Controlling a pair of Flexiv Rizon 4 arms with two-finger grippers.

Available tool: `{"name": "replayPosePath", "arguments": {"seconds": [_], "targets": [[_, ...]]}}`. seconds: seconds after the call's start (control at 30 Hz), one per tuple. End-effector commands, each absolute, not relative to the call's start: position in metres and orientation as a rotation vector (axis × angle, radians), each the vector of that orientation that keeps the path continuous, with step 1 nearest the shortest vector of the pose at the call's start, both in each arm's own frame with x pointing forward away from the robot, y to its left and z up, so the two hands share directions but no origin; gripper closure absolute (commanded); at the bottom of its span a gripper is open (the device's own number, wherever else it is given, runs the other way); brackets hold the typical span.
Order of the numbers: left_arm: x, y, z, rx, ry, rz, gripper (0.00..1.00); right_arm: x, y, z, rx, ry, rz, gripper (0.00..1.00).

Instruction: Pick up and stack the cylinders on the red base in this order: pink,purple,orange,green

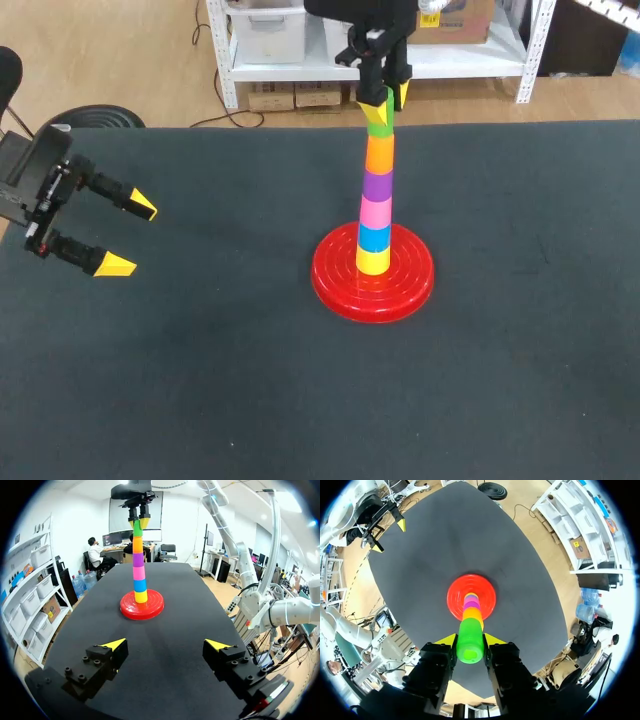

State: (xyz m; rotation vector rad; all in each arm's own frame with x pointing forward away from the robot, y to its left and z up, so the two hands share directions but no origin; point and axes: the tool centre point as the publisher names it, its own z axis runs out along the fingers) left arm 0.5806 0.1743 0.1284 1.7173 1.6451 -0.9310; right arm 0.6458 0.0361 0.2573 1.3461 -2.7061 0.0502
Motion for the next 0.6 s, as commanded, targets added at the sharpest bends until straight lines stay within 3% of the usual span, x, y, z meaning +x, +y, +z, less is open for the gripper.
{"name": "replayPosePath", "arguments": {"seconds": [0.03,0.6], "targets": [[0.5810,0.1745,0.1271,1.718,1.642,-0.930,0.00,0.6460,0.0352,0.2518,1.344,-2.705,0.045,1.00],[0.5810,0.1745,0.1271,1.718,1.642,-0.930,0.00,0.6459,0.0338,0.2574,1.347,-2.720,0.040,1.00]]}}
